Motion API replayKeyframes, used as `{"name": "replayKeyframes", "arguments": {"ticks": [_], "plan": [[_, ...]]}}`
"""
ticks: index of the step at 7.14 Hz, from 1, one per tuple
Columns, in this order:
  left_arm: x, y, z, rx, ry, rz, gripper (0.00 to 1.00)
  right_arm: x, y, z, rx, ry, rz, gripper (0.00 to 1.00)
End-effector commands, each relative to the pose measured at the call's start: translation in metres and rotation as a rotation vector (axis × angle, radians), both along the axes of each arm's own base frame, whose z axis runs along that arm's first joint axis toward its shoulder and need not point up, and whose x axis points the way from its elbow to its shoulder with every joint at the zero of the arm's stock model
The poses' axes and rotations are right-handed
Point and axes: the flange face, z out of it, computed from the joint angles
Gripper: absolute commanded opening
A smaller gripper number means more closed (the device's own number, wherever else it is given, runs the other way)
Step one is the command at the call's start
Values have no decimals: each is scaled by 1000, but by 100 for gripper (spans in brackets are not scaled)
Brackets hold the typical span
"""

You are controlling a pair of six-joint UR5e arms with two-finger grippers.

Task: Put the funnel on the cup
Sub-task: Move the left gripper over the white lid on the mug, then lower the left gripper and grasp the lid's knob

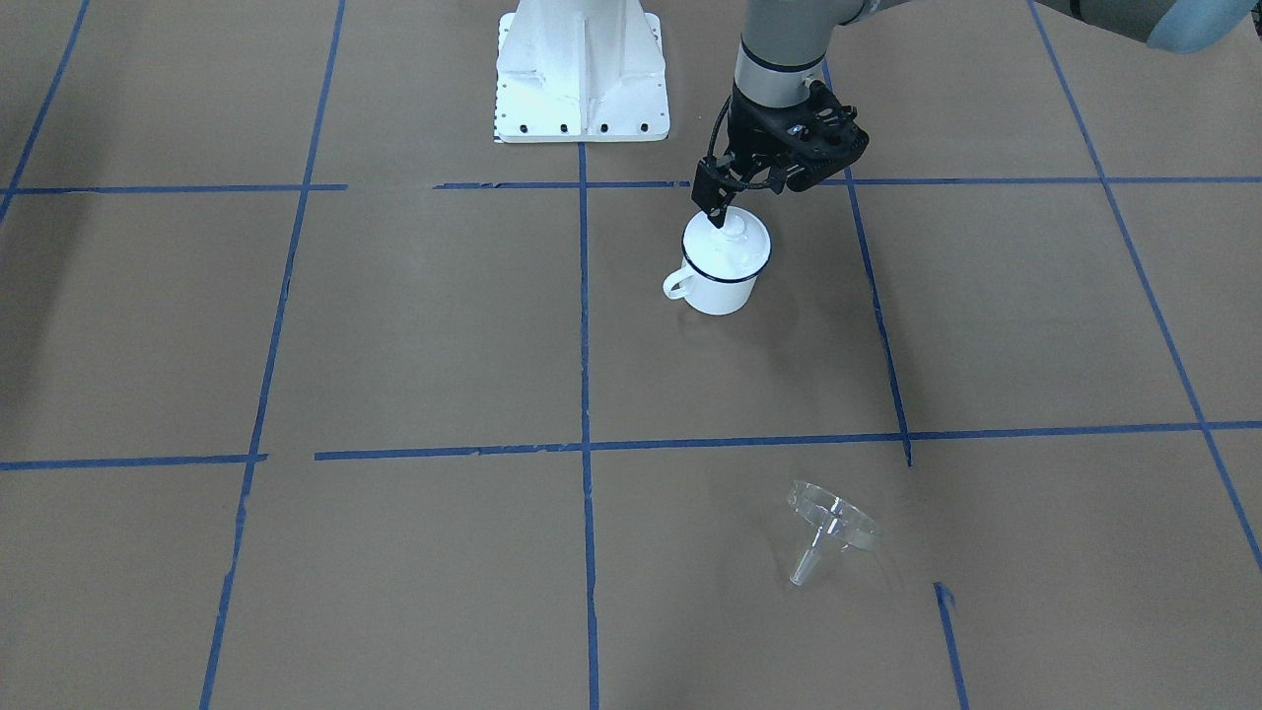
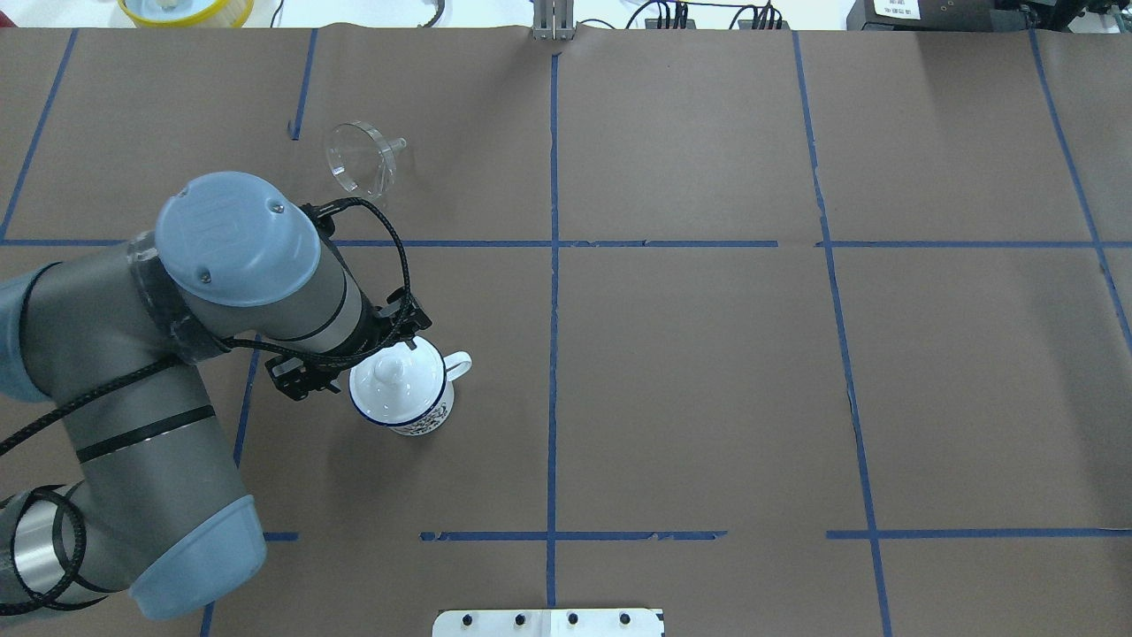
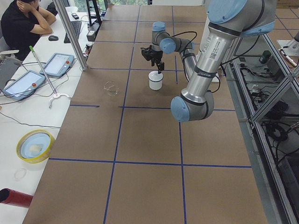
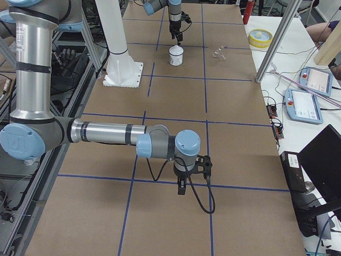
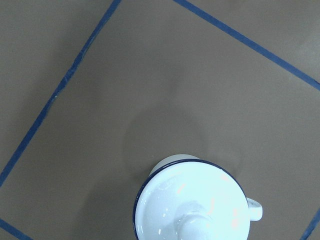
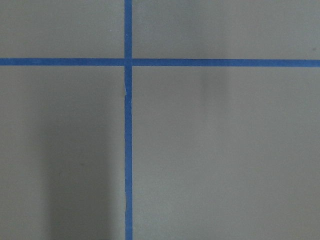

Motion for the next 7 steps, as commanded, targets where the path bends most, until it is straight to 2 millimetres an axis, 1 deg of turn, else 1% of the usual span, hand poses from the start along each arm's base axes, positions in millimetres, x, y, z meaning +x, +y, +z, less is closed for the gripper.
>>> {"name": "replayKeyframes", "arguments": {"ticks": [1,3,7], "plan": [[13,-6,4,5,10,1,91,0,0,0,0,0,0,100],[18,-9,12,0,-3,3,89,0,0,0,0,0,0,100],[21,-8,13,2,10,7,85,0,0,1,-2,0,0,100]]}}
